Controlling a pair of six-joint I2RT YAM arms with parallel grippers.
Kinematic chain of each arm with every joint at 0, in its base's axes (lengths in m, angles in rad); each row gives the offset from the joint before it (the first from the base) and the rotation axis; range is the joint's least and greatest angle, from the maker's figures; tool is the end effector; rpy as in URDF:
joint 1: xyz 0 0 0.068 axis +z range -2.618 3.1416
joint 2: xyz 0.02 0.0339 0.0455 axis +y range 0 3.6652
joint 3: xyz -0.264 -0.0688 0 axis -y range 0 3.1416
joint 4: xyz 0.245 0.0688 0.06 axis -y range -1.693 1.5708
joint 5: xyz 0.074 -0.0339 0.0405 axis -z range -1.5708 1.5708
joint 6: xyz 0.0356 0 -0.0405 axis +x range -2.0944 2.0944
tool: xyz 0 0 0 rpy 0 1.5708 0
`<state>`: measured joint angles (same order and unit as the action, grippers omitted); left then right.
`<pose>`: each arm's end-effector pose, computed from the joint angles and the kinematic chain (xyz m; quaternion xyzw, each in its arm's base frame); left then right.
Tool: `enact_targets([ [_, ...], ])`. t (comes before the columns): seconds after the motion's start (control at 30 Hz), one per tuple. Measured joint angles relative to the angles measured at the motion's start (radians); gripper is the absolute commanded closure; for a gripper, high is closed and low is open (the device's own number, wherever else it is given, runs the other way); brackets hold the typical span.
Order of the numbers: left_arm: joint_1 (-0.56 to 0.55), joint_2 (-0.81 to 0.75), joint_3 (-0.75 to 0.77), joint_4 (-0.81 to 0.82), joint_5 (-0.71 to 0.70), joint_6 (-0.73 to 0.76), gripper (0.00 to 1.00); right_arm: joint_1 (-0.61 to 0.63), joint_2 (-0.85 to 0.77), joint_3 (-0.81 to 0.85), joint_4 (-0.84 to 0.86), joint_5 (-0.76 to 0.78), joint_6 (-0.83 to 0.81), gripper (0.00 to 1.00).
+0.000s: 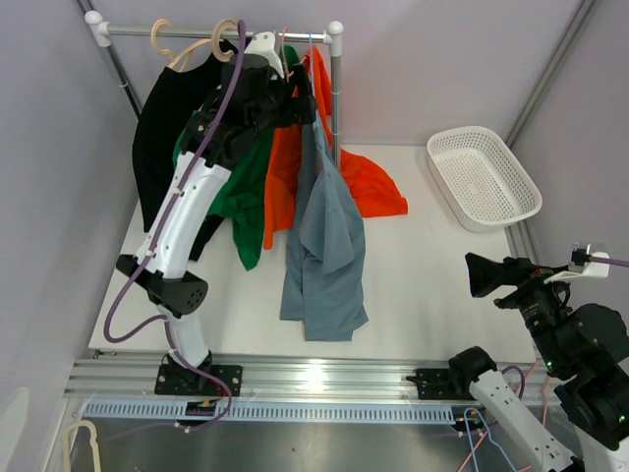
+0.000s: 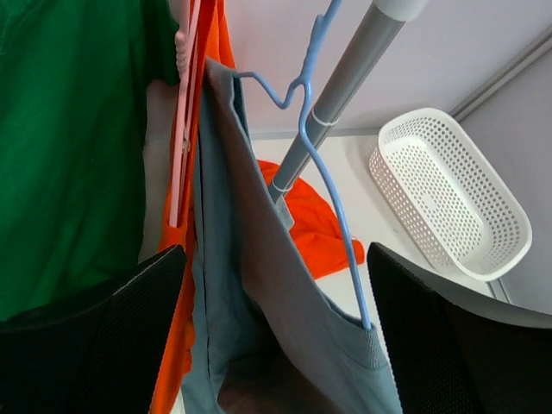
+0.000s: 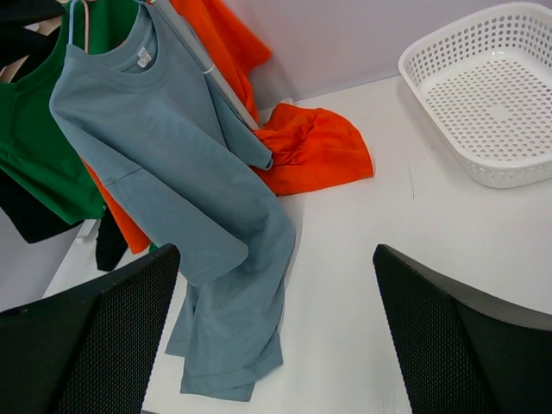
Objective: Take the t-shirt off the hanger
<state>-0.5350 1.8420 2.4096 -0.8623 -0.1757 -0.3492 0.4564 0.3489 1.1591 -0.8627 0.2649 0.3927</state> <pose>0.3210 -0.1830 0.5185 0.0222 0.8016 -0.1902 0.5664 0.0091 -0.0059 0.4169 0.0680 0.7216 0.1937 0.6612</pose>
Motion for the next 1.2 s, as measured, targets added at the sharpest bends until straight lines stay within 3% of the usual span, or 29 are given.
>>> enact_targets([
  [0.23, -0.006, 0.02, -0.012, 0.133, 0.003, -0.001, 0.13, 0.0, 0.0, 0.001, 0.0, 0.007, 0.0, 0.01],
  [0.33, -0.013, 0.036, -0.012, 0.185, 0.014, -0.001, 0.24, 0.0, 0.0, 0.001, -0.001, 0.01, 0.0, 0.0],
  [0.53, -0.023, 0.081, -0.012, 0.227, 0.023, 0.01, 0.32, 0.0, 0.0, 0.001, -0.001, 0.016, 0.0, 0.0],
  [0.73, -0.024, 0.117, -0.012, 0.245, 0.007, 0.02, 0.54, 0.0, 0.0, 0.001, -0.001, 0.018, 0.0, 0.01],
  [0.87, -0.024, 0.13, -0.01, 0.263, -0.018, 0.046, 1.0, 0.0, 0.0, 0.001, -0.001, 0.019, 0.0, 0.0],
  [1.2, -0.027, 0.1, -0.008, 0.304, 0.005, 0.102, 0.99, 0.0, 0.001, -0.005, 0.005, 0.004, 0.0, 0.01],
])
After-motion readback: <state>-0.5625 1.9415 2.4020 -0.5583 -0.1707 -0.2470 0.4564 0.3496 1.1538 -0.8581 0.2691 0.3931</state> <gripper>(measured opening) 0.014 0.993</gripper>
